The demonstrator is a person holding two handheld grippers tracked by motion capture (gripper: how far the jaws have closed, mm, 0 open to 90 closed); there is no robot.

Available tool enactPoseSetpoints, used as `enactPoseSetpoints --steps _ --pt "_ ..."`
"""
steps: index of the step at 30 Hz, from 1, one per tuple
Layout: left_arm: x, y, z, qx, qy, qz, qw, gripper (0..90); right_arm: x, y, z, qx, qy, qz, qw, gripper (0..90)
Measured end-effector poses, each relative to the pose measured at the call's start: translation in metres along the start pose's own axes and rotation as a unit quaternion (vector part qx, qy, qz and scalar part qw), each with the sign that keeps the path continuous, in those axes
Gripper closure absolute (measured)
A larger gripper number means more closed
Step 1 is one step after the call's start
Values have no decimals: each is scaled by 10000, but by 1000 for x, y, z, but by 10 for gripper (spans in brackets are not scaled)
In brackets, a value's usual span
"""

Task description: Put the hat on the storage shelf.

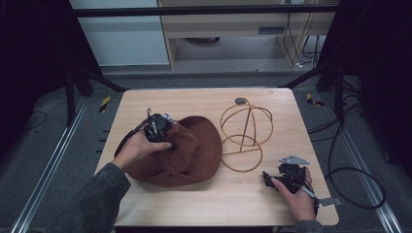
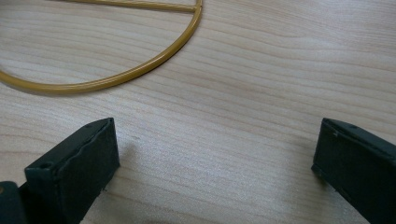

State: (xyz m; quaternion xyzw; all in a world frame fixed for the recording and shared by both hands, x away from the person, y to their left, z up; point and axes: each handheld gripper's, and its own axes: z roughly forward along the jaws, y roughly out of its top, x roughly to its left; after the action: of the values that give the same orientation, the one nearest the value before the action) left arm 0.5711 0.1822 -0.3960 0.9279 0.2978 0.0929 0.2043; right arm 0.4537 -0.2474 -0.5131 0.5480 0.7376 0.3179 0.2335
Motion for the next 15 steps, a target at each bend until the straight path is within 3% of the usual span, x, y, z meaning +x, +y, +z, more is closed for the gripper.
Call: enactPoseSetpoints --steps 8,15 --pt "1 1 0 -9 -20 -32 10000 755 0 0 0 0 1 -2 10000 4" --pt "2 -1 -7 -237 -37 -102 9997 870 0 0 0 0 -1 -2 10000 4"
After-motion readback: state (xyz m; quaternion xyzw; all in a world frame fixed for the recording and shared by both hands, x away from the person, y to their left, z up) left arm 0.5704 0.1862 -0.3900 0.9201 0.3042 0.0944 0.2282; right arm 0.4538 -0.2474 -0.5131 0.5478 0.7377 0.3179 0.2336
